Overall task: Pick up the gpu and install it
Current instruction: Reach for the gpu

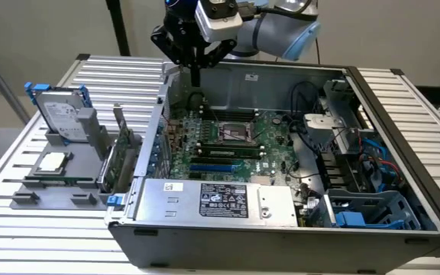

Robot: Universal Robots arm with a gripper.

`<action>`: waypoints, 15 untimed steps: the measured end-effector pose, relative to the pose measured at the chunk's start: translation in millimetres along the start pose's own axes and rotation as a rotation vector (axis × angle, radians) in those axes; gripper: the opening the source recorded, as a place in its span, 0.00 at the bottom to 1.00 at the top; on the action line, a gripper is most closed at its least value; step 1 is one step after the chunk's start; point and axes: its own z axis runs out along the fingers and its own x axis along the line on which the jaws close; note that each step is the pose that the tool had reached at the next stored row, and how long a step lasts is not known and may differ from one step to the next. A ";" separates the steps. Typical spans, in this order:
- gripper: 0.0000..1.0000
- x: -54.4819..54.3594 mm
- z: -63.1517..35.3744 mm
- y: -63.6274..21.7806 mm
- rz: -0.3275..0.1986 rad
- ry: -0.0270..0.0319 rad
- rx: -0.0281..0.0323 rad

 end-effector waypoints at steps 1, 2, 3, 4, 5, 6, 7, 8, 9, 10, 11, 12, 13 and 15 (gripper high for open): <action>0.00 4.8 -0.2 -1.4 0.000 0.0000 0.0000; 0.00 9.3 -0.3 -2.7 0.000 0.0000 0.0000; 0.00 13.8 -0.4 -4.0 0.000 0.0000 0.0000; 0.00 18.2 -0.7 -5.3 0.000 0.0001 0.0001; 0.00 22.6 -0.8 -6.7 0.000 0.0001 0.0000; 0.00 26.8 -1.0 -7.9 0.000 0.0002 0.0001; 0.00 31.3 -1.0 -9.4 0.000 0.0000 -0.0001; 0.00 35.7 -1.2 -10.8 0.000 0.0001 0.0001; 0.00 40.3 -1.3 -12.2 0.000 0.0001 0.0000; 0.00 44.8 -1.2 -13.6 0.000 0.0000 -0.0001; 0.00 49.3 -1.2 -14.9 0.000 0.0001 0.0001; 0.00 53.7 -1.1 -16.2 0.000 0.0000 0.0000; 0.00 58.3 -1.0 -17.4 0.000 0.0001 0.0000; 0.00 67.2 -0.4 -19.6 0.000 0.0001 0.0000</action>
